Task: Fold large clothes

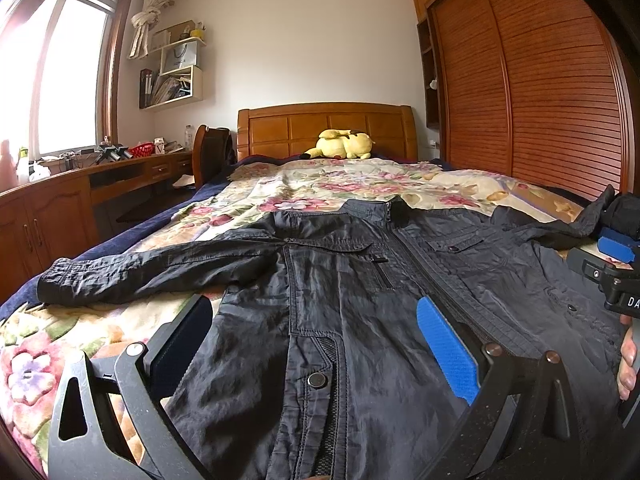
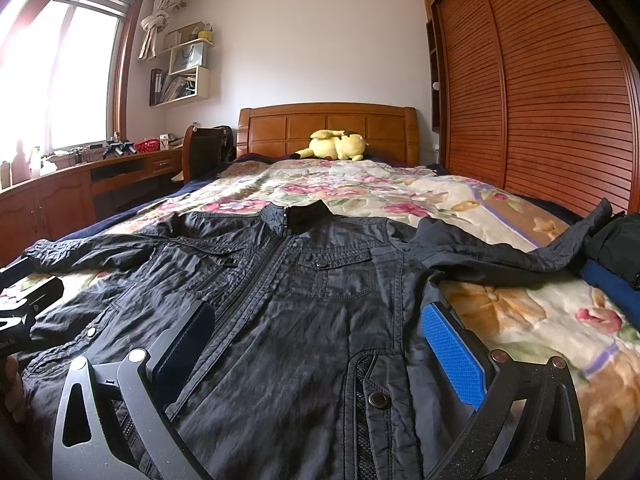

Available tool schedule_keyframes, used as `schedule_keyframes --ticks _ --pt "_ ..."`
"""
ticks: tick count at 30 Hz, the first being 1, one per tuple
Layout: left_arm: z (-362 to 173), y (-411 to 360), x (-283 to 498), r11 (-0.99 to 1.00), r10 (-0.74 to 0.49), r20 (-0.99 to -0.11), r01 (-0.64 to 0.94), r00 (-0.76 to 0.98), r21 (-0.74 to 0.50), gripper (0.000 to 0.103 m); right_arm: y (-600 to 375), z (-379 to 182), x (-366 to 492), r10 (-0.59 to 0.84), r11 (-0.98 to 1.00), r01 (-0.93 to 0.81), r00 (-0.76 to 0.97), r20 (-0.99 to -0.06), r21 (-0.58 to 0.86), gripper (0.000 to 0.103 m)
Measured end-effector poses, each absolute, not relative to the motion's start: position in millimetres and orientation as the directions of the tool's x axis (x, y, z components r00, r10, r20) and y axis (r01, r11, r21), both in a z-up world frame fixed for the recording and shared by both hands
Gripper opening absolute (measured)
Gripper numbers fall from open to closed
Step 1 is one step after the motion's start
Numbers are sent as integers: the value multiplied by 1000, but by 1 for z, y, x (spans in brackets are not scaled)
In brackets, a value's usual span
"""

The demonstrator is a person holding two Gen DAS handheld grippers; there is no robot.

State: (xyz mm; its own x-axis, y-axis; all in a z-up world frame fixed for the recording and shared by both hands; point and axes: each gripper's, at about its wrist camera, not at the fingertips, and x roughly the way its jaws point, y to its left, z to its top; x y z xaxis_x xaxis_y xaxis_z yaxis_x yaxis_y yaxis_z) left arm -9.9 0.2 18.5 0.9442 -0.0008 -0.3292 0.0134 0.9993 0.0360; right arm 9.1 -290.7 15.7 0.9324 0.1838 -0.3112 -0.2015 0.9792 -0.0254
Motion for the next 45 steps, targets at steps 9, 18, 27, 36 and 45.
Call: schedule_keyframes --ticks 9,18,27,36,45 --pt "18 1 -11 999 -1 -329 14 945 36 102 -291 16 9 184 979 -201 932 -312 -25 103" --pt "19 2 -11 999 -3 -326 15 945 35 102 -291 16 9 184 979 -202 933 -311 -26 103" --pt "18 3 -12 999 -3 -324 15 946 33 102 -291 16 9 184 979 -201 933 -311 -26 103" --pt "16 2 -12 999 -3 -323 15 946 33 102 -291 16 9 183 979 -201 933 -311 -26 103" --pt "18 3 -12 999 -7 -328 18 945 31 102 -292 17 9 186 979 -203 931 -312 -20 103"
